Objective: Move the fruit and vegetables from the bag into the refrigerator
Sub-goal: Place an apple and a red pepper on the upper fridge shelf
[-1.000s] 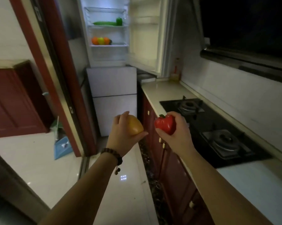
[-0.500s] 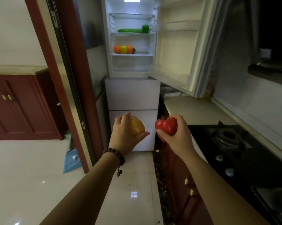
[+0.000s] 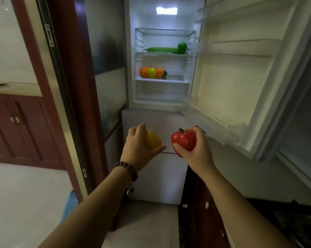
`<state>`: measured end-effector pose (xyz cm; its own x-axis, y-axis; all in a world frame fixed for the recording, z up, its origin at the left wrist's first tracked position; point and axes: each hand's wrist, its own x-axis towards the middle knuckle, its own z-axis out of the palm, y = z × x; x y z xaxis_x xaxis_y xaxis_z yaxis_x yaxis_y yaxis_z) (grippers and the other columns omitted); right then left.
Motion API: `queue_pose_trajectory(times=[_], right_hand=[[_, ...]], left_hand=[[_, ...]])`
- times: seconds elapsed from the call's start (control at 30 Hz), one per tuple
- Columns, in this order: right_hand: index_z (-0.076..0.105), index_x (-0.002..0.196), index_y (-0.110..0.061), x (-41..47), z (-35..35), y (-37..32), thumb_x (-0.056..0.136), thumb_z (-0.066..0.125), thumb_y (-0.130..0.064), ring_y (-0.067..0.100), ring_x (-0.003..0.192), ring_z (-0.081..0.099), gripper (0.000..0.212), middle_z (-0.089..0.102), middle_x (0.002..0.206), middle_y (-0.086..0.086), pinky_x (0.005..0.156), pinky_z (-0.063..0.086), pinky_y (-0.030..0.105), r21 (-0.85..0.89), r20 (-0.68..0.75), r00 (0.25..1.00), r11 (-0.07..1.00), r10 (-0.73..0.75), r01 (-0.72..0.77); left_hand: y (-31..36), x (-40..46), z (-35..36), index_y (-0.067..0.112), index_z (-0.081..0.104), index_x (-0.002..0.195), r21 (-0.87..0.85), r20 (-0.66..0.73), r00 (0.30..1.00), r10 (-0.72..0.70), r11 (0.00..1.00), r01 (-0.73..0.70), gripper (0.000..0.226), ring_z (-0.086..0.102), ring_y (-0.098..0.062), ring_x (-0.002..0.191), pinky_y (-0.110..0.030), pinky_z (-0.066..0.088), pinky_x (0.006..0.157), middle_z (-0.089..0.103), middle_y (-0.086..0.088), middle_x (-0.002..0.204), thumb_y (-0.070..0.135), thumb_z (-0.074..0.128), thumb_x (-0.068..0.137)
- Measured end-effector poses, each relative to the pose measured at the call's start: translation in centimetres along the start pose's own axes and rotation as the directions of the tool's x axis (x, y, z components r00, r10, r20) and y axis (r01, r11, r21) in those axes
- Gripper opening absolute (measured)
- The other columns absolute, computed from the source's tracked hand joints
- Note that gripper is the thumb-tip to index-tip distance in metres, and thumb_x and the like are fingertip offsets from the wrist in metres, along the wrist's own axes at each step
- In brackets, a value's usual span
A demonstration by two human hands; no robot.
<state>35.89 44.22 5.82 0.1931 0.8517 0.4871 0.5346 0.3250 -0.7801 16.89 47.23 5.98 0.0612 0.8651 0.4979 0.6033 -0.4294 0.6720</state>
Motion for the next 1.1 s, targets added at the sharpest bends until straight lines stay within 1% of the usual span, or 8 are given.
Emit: queue_pose_trajectory(times=[0.3,0.47,0.63,0.73,0.83,0.9,0.97,1.1], right_hand=[[0.045,0.12,-0.028,15.0,8.3,5.9,0.069,0.081,-0.032,0.013,0.096,0.052,0.063,0.048,0.121,0.0,0.064,0.038,0.007,-0.048,-0.04,0.998,0.998,-0.041,0.039],[0.043,0.115,-0.034,25.7,12.8,6.3,0.068,0.082,-0.034,0.017,0.101,0.053,0.061,0.049,0.118,-0.001,0.072,0.043,0.014,-0.039,-0.076,0.994,0.996,-0.079,0.076],[0.043,0.118,-0.031,35.4,15.3,5.5,0.069,0.08,-0.032,0.016,0.105,0.051,0.061,0.048,0.122,0.0,0.079,0.044,0.022,-0.074,-0.11,0.985,0.989,-0.134,0.126],[0.043,0.121,-0.029,41.0,15.7,5.7,0.07,0.079,-0.035,0.016,0.105,0.051,0.063,0.048,0.123,0.001,0.079,0.042,0.022,-0.114,-0.134,0.98,0.984,-0.15,0.135],[0.044,0.123,-0.025,46.3,15.8,6.4,0.07,0.079,-0.033,0.016,0.103,0.05,0.064,0.048,0.123,0.003,0.075,0.041,0.017,-0.121,-0.15,0.973,0.98,-0.176,0.159],[0.044,0.123,-0.022,49.7,15.9,7.1,0.07,0.08,-0.032,0.017,0.101,0.051,0.065,0.05,0.122,0.005,0.073,0.039,0.017,-0.125,-0.187,0.962,0.976,-0.198,0.177],[0.045,0.123,-0.022,53.1,15.7,7.8,0.07,0.08,-0.033,0.019,0.099,0.053,0.064,0.051,0.12,0.005,0.073,0.04,0.017,-0.133,-0.224,0.951,0.974,-0.211,0.185],[0.045,0.121,-0.024,60.2,14.8,9.1,0.071,0.079,-0.032,0.022,0.097,0.056,0.061,0.052,0.119,0.008,0.079,0.047,0.029,-0.11,-0.285,0.923,0.965,-0.26,0.238]], left_hand=[[-8.5,16.0,4.4,0.032,0.03,0.137,-0.04,-0.019,0.998,0.061,0.997,-0.061,0.088,0.041,-0.019,0.118,-0.031,0.048,0.091,0.026,-0.002,0.141,0.047,0.079,0.065],[-12.2,26.7,4.4,0.033,0.041,0.131,-0.092,-0.03,0.991,0.128,0.987,-0.131,0.075,0.039,-0.015,0.112,-0.023,0.04,0.089,0.027,-0.003,0.139,0.042,0.079,0.067],[-13.4,37.1,4.2,0.034,0.041,0.128,-0.13,-0.05,0.978,0.205,0.969,-0.209,0.07,0.037,-0.024,0.123,-0.035,0.042,0.097,0.021,-0.004,0.142,0.036,0.079,0.069],[-13.5,43.2,5.0,0.035,0.04,0.127,-0.16,-0.054,0.977,0.207,0.964,-0.213,0.072,0.037,-0.024,0.124,-0.041,0.043,0.101,0.022,-0.003,0.141,0.038,0.08,0.067],[-14.3,48.7,6.1,0.035,0.037,0.129,-0.154,-0.06,0.965,0.256,0.953,-0.263,0.081,0.042,-0.027,0.121,-0.044,0.046,0.098,0.021,-0.007,0.14,0.046,0.08,0.061],[-14.8,51.9,6.9,0.03,0.039,0.13,-0.152,-0.116,0.944,0.308,0.934,-0.323,0.086,0.044,-0.026,0.116,-0.04,0.046,0.097,0.024,-0.01,0.136,0.044,0.083,0.057],[-14.9,55.1,7.7,0.023,0.041,0.129,-0.122,-0.168,0.926,0.338,0.925,-0.359,0.085,0.043,-0.022,0.113,-0.027,0.042,0.094,0.025,-0.012,0.134,0.033,0.086,0.058],[-14.1,61.7,9.2,0.019,0.04,0.131,-0.098,-0.21,0.9,0.383,0.907,-0.409,0.08,0.039,-0.02,0.111,-0.005,0.033,0.087,0.023,-0.015,0.135,0.018,0.084,0.064]])
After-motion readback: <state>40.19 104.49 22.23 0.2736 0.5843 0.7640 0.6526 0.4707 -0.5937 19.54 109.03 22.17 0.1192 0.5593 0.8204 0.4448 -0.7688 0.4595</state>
